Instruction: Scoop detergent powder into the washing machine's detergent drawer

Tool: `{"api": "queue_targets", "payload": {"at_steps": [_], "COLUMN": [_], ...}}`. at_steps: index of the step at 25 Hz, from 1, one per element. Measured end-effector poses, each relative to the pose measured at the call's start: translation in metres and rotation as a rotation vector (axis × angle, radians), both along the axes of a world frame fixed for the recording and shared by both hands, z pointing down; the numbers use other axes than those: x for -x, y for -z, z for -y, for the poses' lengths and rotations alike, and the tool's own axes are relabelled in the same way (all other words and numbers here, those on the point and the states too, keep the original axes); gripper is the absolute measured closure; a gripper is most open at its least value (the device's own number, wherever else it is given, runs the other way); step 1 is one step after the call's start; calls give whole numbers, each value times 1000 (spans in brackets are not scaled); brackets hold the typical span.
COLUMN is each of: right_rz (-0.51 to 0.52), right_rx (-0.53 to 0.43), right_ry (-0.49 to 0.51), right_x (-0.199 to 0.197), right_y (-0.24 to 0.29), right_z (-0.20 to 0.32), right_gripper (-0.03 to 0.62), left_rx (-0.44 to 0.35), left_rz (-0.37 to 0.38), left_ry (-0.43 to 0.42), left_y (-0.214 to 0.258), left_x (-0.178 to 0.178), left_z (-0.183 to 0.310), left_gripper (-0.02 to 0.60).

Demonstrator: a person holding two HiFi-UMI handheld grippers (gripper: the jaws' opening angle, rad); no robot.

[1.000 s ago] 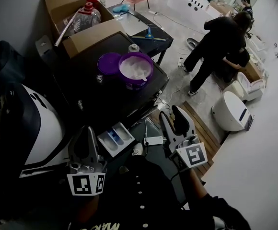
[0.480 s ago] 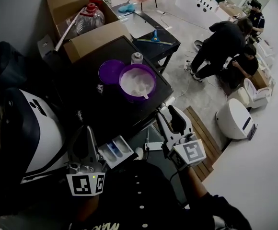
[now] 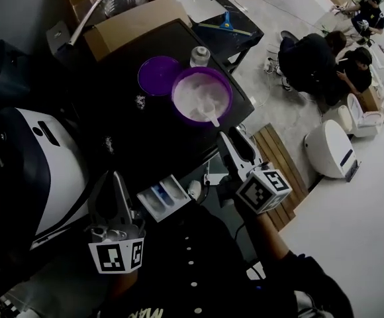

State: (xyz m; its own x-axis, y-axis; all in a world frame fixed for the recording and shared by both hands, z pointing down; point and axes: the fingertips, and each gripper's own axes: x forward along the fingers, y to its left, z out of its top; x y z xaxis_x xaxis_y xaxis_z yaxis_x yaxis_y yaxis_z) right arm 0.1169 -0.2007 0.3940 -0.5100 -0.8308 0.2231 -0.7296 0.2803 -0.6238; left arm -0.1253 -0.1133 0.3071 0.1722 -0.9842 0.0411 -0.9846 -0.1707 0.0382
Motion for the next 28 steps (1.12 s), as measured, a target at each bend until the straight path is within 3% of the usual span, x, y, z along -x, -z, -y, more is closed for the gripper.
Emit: {"api": "queue_targets", "payload": {"at_steps": [3, 6, 19, 23, 28], "right_rz": [156, 229, 330, 328, 321], "right_rx": [126, 163, 305, 309, 296], "right_ry": [-66, -97, -194, -223, -213], "right_x": [4, 7, 9, 6, 5], "right_y": [-15, -17, -37, -38, -37], "right_z": [5, 13, 30, 31, 31], "right_gripper": [422, 422, 456, 560, 562], "left_rx": [34, 43, 78, 81, 89], "left_rz": [-8, -11, -46, -50, -56], "left_ry": [-27, -56, -137, -156, -171], "left_y": [-12, -21, -44, -47, -49], "left_x": [9, 14, -1, -6, -10], "left_z": [6, 17, 47, 52, 54], "left_gripper": [568, 568, 568, 568, 568]}}
